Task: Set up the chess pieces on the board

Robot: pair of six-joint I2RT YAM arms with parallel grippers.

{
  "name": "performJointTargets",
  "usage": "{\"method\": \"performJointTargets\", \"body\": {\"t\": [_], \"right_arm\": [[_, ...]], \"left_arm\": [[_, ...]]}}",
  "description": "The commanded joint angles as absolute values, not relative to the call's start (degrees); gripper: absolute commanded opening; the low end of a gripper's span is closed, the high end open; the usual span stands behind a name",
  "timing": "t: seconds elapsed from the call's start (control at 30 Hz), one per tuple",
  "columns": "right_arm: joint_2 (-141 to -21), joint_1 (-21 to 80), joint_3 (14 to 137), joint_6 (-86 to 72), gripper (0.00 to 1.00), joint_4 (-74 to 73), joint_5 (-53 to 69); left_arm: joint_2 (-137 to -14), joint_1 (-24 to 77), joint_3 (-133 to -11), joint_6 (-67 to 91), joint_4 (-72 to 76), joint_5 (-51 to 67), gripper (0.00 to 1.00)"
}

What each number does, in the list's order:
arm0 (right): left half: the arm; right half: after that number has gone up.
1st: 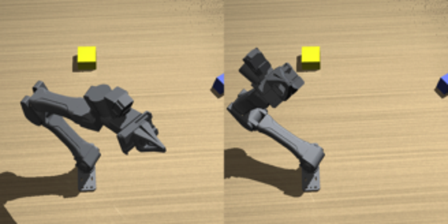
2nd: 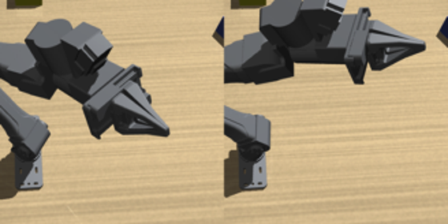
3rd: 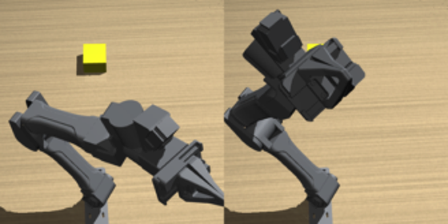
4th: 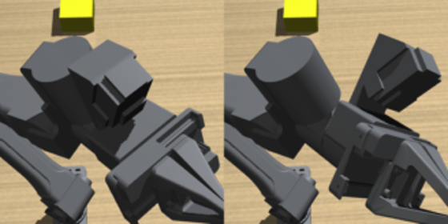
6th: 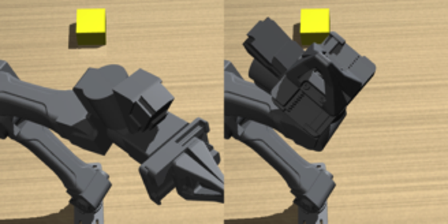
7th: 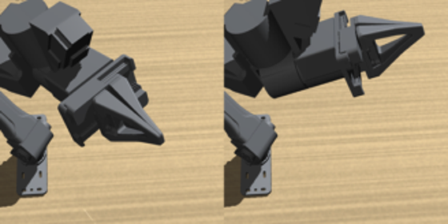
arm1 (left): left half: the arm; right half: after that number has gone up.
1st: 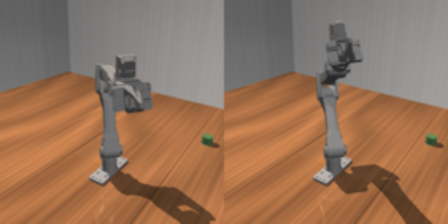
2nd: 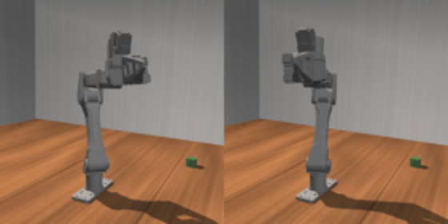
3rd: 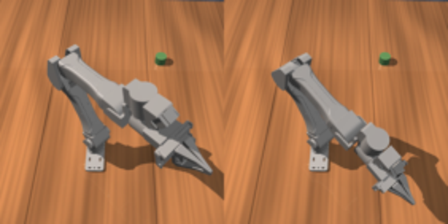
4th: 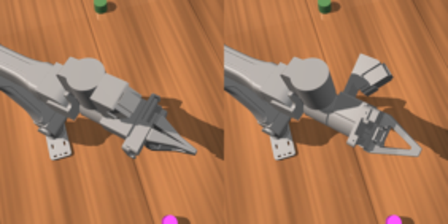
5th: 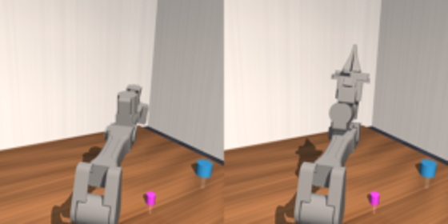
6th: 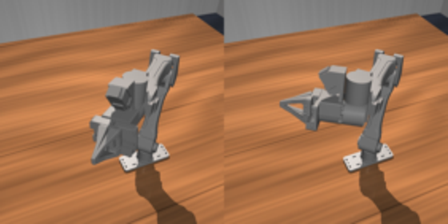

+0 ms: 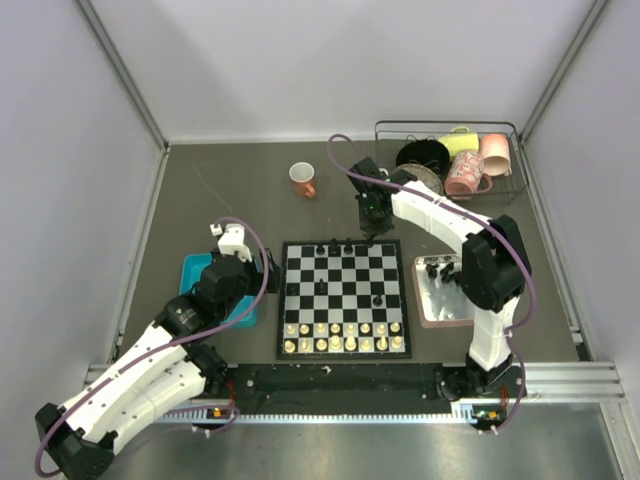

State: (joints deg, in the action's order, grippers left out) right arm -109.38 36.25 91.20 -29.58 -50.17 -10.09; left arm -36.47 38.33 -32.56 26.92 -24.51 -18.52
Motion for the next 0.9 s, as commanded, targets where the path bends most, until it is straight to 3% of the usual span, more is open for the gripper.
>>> {"method": "performJointTargets", "body": {"t": [0.0, 0.87], "right_arm": [[-110.48, 37.09, 92.29, -29.79, 0.00, -49.40, -10.46], [-113.47, 38.23, 93.16, -29.18, 0.00, -47.02, -6.59]], "left_arm": [[-35.42, 38.50, -33.57, 27.07, -23.73, -19.16, 0.85], [-35.42, 38.41, -33.40, 27.07, -23.82, -19.16, 0.85]]}}
